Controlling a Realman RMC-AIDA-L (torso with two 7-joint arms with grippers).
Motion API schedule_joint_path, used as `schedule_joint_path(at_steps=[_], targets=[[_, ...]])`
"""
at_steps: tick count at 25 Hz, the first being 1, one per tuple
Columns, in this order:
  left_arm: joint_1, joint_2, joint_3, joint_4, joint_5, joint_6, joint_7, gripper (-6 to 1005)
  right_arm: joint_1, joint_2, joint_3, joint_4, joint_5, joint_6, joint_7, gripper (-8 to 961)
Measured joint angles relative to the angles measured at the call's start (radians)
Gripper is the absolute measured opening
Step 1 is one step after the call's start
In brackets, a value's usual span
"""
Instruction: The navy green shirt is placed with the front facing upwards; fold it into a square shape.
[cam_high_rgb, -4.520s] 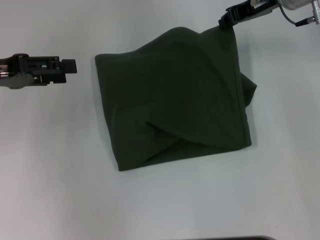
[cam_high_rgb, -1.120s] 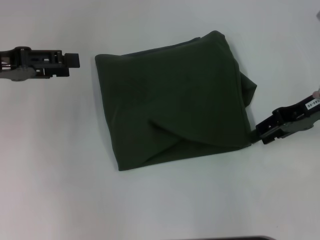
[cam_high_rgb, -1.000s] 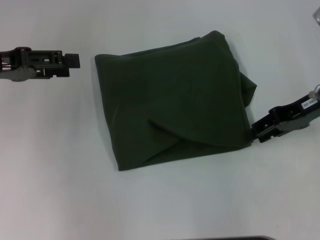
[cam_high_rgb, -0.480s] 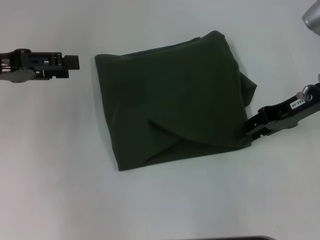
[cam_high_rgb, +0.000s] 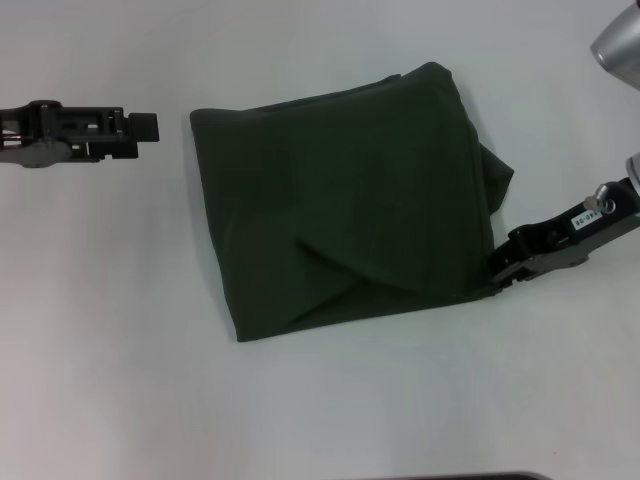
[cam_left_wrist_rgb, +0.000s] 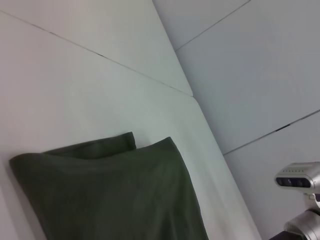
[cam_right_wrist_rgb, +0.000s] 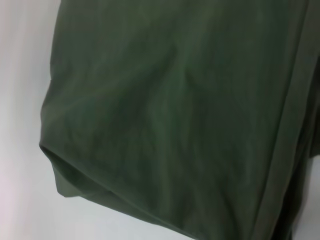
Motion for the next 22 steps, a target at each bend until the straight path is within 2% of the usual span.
schedule_joint_path(at_steps=[9,19,22], targets=[[0.002,0.000,0.000,0.000,0.000,0.004,0.001,720,-0.005,-0.022,0.010,-0.024,-0.005,-0.004,0.017,98],[0.003,0.000,-0.002,0.000,-0.001,0.002,0.002,720,-0.006,-0.027,0.010,-0.026,-0.011,-0.016,0.020,5],[0.003,0.001,0.000,0.000,0.000,-0.001,0.002,720,-0.011,-0.027,0.011,-0.030,-0.012,-0.022,0.021,5]])
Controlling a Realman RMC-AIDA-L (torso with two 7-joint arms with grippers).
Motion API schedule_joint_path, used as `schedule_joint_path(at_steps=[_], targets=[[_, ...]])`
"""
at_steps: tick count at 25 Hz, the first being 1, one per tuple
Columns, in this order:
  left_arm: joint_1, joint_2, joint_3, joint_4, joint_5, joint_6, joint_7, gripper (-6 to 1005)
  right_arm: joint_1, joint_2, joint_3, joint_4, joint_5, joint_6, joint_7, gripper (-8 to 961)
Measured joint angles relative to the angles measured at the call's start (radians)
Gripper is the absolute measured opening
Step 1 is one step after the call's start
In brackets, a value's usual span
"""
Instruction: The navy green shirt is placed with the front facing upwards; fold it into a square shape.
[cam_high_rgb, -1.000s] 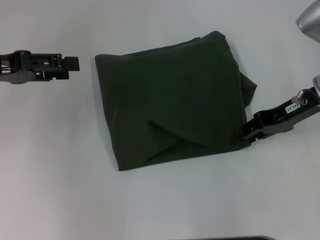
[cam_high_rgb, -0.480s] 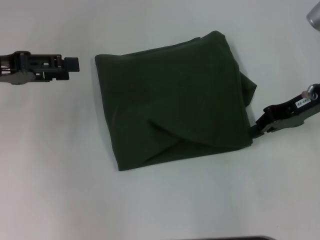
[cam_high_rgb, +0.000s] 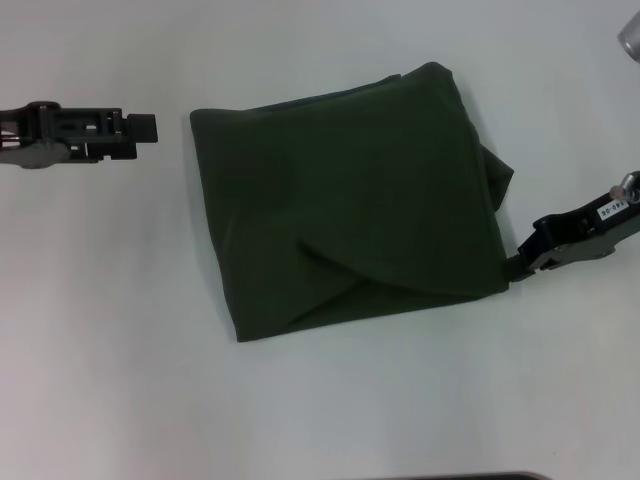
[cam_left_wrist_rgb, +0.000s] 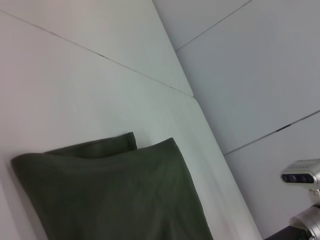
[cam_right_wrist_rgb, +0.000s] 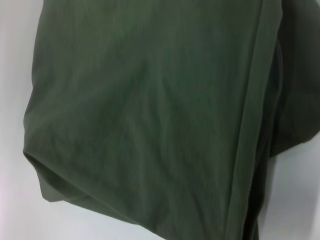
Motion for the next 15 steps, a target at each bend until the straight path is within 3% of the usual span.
schedule_joint_path(at_steps=[15], targets=[[-0.001,0.001,0.000,0.000,-0.002,0.000,0.001,721,-0.020,-0.008,0.056,-0.075,-0.048,0.030,0.033,5]])
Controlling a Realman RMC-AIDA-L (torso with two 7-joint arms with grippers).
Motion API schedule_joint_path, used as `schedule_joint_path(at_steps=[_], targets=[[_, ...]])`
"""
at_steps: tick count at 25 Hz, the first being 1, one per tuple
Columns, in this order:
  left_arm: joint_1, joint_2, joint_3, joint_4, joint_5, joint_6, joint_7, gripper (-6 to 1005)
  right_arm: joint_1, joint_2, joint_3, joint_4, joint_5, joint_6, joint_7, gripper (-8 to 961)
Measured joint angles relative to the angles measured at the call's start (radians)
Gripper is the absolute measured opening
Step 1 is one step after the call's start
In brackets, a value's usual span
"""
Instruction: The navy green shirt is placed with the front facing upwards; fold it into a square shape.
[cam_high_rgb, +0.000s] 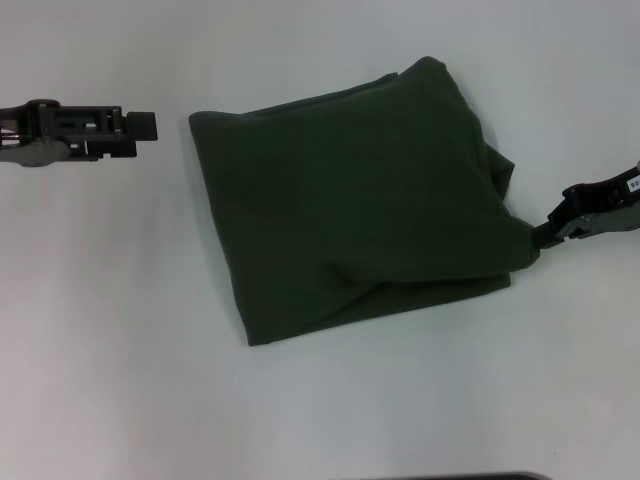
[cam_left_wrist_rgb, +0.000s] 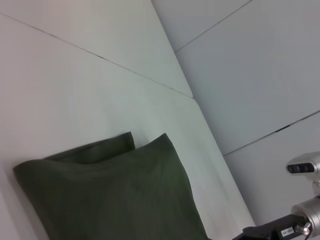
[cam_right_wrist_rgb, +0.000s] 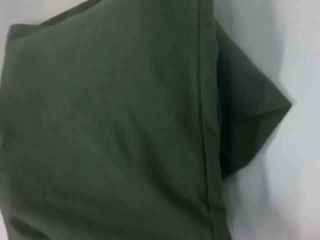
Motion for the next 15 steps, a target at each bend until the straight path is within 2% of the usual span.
schedule_joint_path(at_steps=[6,12,15], targets=[[0.001,0.001,0.000,0.000,0.005,0.001,0.010,723,0.007,0.001,0.006,0.017,-0.027,-0.008,0.002,6],[0.010,0.002,0.022,0.007,0.006,0.059,0.060,725,0.008,-0.017,0.044,0.025,-0.023,-0.039,-0.001,6],[0.031,-0.005,0.076,0.011,0.007,0.099,0.070,726,0.008,-0.027,0.080,0.022,-0.022,-0.054,-0.007,64]])
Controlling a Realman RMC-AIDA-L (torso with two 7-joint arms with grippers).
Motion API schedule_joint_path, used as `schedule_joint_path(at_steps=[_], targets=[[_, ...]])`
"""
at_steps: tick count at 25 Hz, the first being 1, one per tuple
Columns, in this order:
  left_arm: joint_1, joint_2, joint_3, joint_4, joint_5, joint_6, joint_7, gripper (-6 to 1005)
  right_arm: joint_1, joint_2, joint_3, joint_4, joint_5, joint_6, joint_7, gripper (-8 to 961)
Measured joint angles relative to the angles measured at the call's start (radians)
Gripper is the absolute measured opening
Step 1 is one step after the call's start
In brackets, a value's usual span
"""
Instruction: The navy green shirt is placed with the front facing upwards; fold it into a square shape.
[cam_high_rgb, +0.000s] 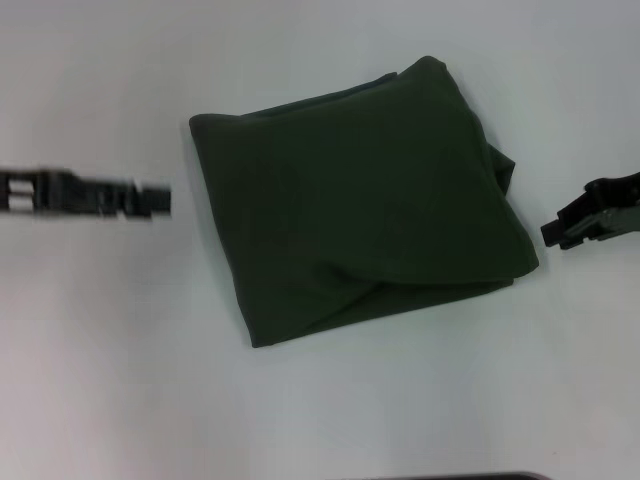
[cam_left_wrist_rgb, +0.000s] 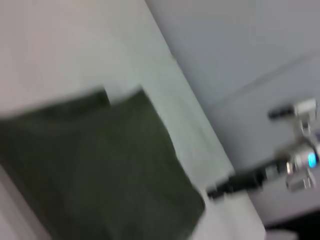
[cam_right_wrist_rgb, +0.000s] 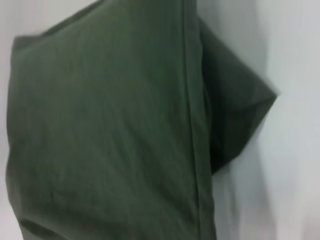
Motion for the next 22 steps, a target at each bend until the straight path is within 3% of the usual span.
schedule_joint_path(at_steps=[2,8,13,16,22], targets=[[0.022,-0.016,0.044,0.013,0.002,0.007,0.004,726,-0.002,-0.005,0.019,-0.002,0.000,-0.004,-0.006,102],[0.091,-0.094,0.158,0.144,0.037,-0.008,-0.022,726,-0.002,-0.012,0.047,-0.004,0.026,-0.022,-0.020,276],[0.093,-0.151,0.193,0.162,0.115,-0.075,-0.038,726,0.001,-0.002,0.044,0.000,0.028,-0.023,-0.039,277],[0.113,-0.184,0.178,0.181,0.100,-0.087,0.080,727,0.001,0.002,0.046,0.006,0.028,-0.016,-0.053,277],[0.173,-0.195,0.158,0.160,-0.004,-0.098,0.321,726,0.002,0.006,0.054,0.007,0.035,-0.005,-0.057,276]])
